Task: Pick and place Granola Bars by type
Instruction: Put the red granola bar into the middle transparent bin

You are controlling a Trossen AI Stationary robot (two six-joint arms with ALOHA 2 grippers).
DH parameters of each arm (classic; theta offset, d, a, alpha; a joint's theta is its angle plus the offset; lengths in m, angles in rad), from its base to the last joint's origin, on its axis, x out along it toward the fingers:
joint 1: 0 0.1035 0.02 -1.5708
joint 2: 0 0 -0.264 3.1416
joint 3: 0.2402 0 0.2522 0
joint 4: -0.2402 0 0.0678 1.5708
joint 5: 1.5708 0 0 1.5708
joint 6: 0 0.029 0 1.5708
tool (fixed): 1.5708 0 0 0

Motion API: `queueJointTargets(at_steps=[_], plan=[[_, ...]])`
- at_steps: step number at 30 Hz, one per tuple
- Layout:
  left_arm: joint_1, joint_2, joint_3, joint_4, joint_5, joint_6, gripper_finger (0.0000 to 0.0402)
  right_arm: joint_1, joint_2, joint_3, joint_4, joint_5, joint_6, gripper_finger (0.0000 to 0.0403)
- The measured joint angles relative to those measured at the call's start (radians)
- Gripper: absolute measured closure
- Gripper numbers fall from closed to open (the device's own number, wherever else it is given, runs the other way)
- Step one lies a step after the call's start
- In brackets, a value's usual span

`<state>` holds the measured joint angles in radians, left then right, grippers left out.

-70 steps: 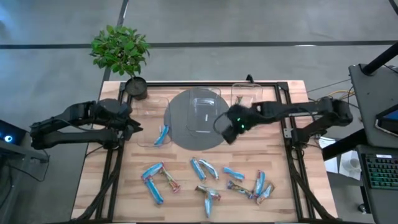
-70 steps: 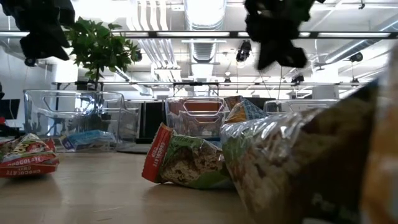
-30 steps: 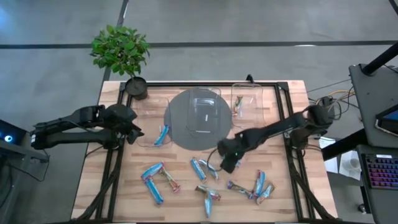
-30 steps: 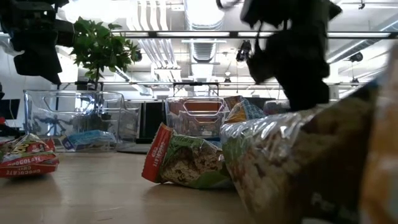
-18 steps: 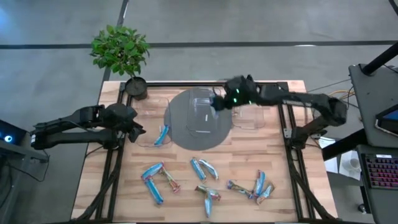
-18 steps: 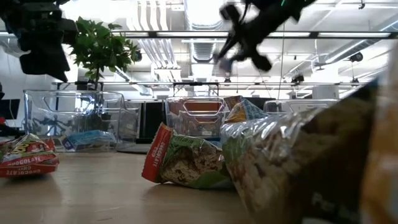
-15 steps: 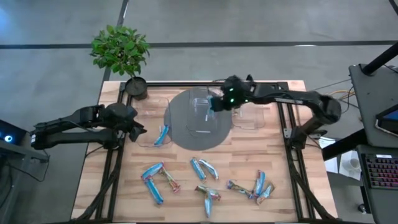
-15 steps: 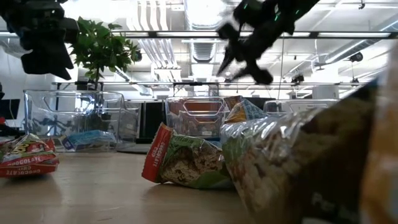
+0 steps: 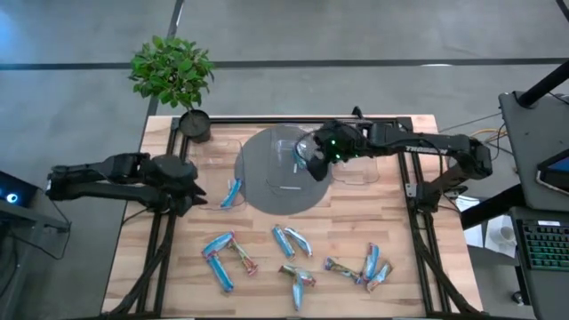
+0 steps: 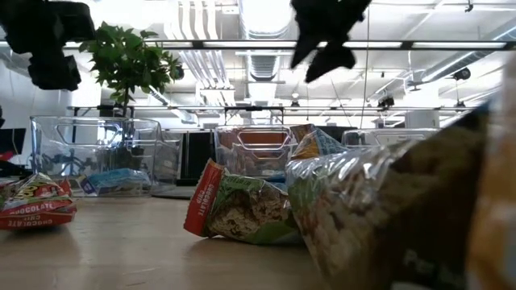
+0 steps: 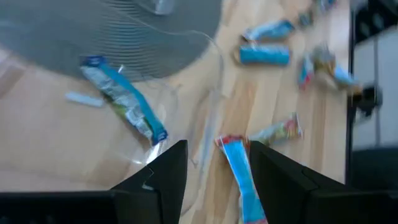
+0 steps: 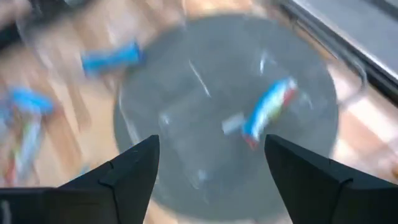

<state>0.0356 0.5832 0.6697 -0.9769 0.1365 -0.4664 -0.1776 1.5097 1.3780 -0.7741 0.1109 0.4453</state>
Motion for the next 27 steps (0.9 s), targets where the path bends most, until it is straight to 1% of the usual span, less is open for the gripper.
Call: queueJointTargets(at_steps=[2, 5, 7, 9, 12, 15, 21, 22, 24, 25, 27], plan=[[-0.040, 0.029, -0.002, 0.000, -0.005, 0.009, 0.0246, 0.013, 0.001, 0.007, -0.108, -0.031, 0.049, 0.0125], [-0.076, 0.083, -0.003, 0.000, -0.010, -0.021, 0.0246, 0.047, -0.011, -0.012, -0.250, -0.079, 0.105, 0.0133], [-0.092, 0.111, -0.003, 0.002, -0.025, -0.042, 0.0246, 0.101, -0.042, -0.038, -0.291, -0.078, 0.134, 0.0140], [-0.105, 0.131, -0.003, 0.019, -0.028, -0.033, 0.0246, 0.160, -0.079, -0.076, -0.293, -0.084, 0.201, 0.0147], [-0.112, 0.157, -0.004, 0.044, -0.030, 0.013, 0.0246, 0.226, -0.133, -0.142, -0.343, -0.085, 0.400, 0.0157], [-0.111, 0.173, -0.005, 0.046, -0.054, 0.056, 0.0246, 0.288, -0.193, -0.225, -0.408, -0.050, 0.650, 0.0162], [-0.111, 0.206, -0.005, 0.046, -0.091, 0.097, 0.0245, 0.434, -0.303, -0.377, -0.379, -0.078, 1.047, 0.0161], [-0.111, 0.207, -0.005, 0.046, -0.091, 0.098, 0.0245, 0.446, -0.314, -0.403, -0.375, -0.101, 1.116, 0.0161], [-0.111, 0.214, -0.005, 0.046, -0.091, 0.098, 0.0245, 0.467, -0.327, -0.461, -0.368, -0.187, 1.218, 0.0161], [-0.111, 0.216, -0.005, 0.046, -0.091, 0.099, 0.0245, 0.478, -0.333, -0.487, -0.346, -0.238, 1.247, 0.0161], [-0.111, 0.218, -0.005, 0.046, -0.091, 0.100, 0.0245, 0.496, -0.339, -0.536, -0.268, -0.307, 1.274, 0.0160]])
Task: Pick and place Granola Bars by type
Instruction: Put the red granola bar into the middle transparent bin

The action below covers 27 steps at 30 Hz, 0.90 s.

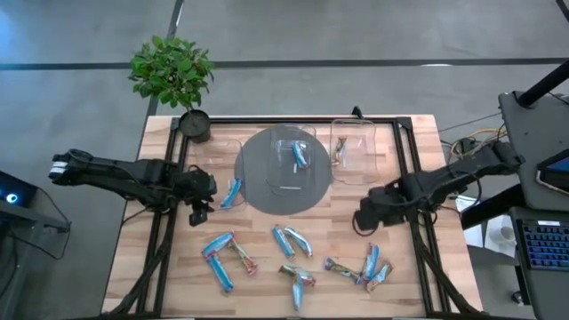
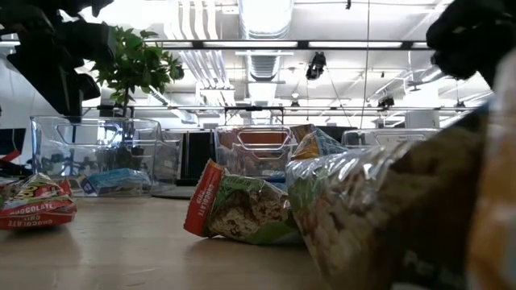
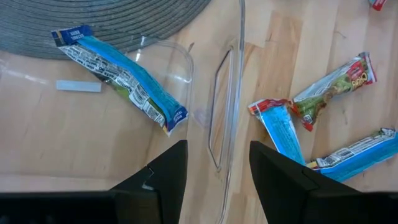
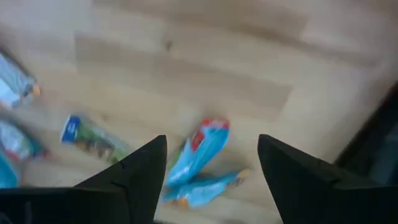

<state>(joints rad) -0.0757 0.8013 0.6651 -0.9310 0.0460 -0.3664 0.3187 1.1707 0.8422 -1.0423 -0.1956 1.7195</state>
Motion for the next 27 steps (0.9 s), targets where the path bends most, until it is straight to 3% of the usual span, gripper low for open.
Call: queueJointTargets(at_steps=[6, 17, 27], plan=[[0.000, 0.000, 0.000, 0.000, 0.000, 0.000, 0.0245, 0.055, 0.025, -0.084, 0.263, -0.061, 0.079, 0.0146], [0.000, 0.001, 0.000, 0.000, -0.005, 0.027, 0.0245, 0.130, 0.067, -0.088, 0.265, -0.071, 0.147, 0.0091], [0.000, 0.001, 0.000, 0.000, -0.014, 0.026, 0.0245, 0.140, 0.068, -0.086, 0.266, -0.027, 0.169, 0.0074]])
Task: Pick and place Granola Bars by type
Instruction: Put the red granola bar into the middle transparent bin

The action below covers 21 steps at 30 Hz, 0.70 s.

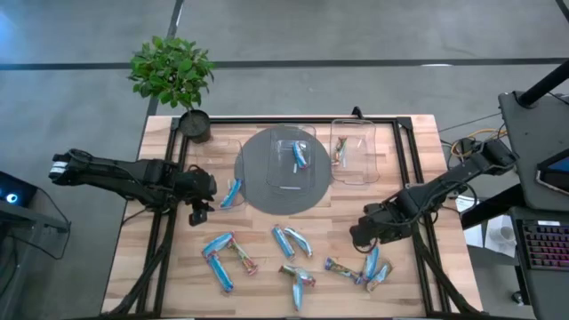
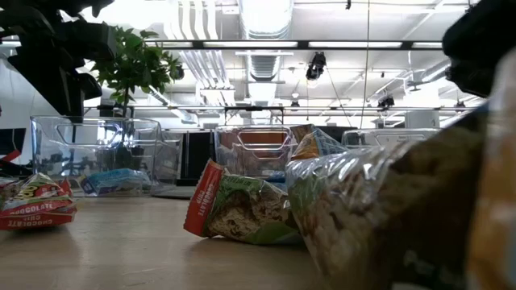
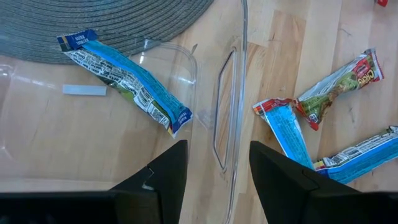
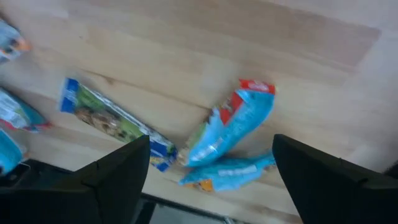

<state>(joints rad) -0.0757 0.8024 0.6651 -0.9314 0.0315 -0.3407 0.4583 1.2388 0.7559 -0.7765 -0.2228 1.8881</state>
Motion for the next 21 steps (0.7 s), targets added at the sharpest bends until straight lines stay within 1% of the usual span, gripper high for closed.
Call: queueJointTargets(at_steps=[2, 6, 8, 12, 15, 18, 21], plan=[[0.000, 0.000, 0.000, 0.000, 0.000, -0.001, 0.0245, -0.004, 0.000, 0.007, 0.003, 0.019, 0.000, 0.0074], [0.000, 0.000, 0.000, 0.000, 0.000, -0.020, 0.0245, -0.002, 0.000, 0.007, -0.015, 0.009, 0.004, 0.0074], [0.000, 0.000, 0.001, -0.001, 0.000, -0.034, 0.0245, -0.002, 0.000, 0.007, -0.037, -0.011, 0.019, 0.0074], [0.000, 0.000, 0.037, 0.005, -0.005, -0.046, 0.0245, -0.001, 0.000, 0.000, -0.039, -0.083, 0.015, 0.0074], [0.000, -0.001, 0.083, 0.009, -0.037, -0.038, 0.0245, 0.002, 0.000, -0.009, -0.035, -0.098, 0.008, 0.0074], [0.000, -0.001, 0.132, 0.015, -0.093, -0.034, 0.0245, 0.002, 0.000, -0.017, -0.024, -0.100, 0.008, 0.0074], [0.001, -0.003, 0.163, 0.014, -0.125, -0.034, 0.0245, 0.002, 0.000, -0.041, 0.015, -0.103, 0.018, 0.0074]])
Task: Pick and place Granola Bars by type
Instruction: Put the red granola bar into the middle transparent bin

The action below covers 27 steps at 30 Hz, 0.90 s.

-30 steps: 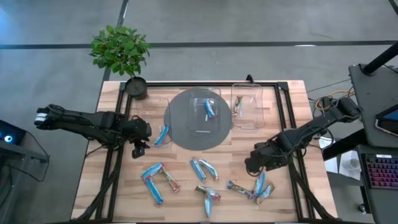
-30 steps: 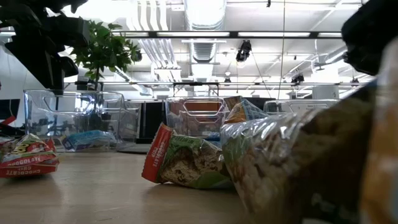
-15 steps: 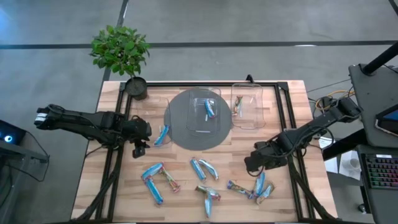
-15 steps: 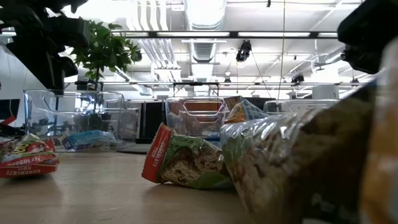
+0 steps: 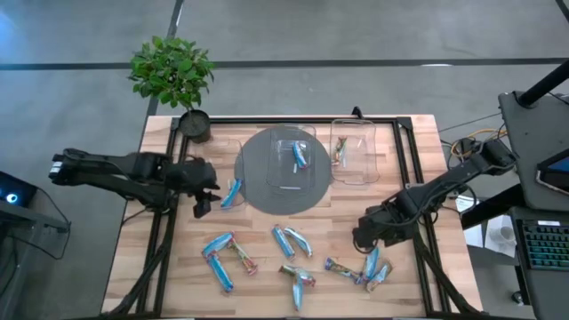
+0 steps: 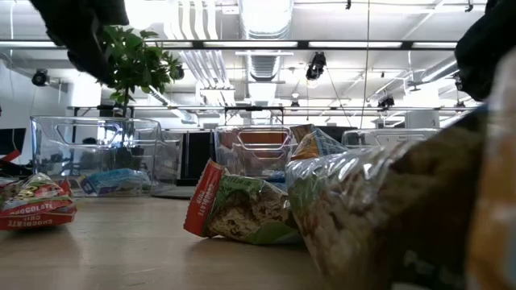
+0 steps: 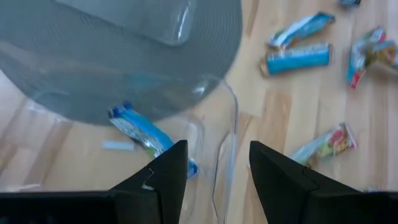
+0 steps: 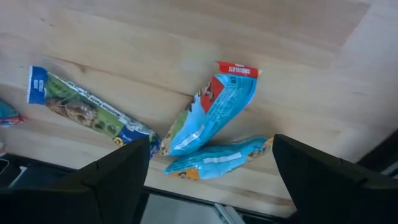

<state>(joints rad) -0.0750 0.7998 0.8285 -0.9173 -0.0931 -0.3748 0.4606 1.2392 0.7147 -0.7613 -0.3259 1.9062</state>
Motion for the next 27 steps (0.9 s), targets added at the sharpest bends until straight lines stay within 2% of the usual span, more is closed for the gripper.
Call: queueJointTargets(at_steps=[6, 18, 27], plan=[[0.000, -0.004, 0.019, -0.003, -0.006, -0.013, 0.0245, 0.005, 0.000, -0.067, 0.144, -0.040, 0.039, 0.0074], [0.000, -0.007, 0.020, -0.003, -0.051, -0.009, 0.0245, 0.020, 0.008, -0.097, 0.165, -0.050, 0.081, 0.0073], [0.000, -0.007, 0.018, -0.003, -0.089, 0.008, 0.0245, 0.020, 0.084, -0.138, 0.278, -0.056, 0.129, 0.0074]])
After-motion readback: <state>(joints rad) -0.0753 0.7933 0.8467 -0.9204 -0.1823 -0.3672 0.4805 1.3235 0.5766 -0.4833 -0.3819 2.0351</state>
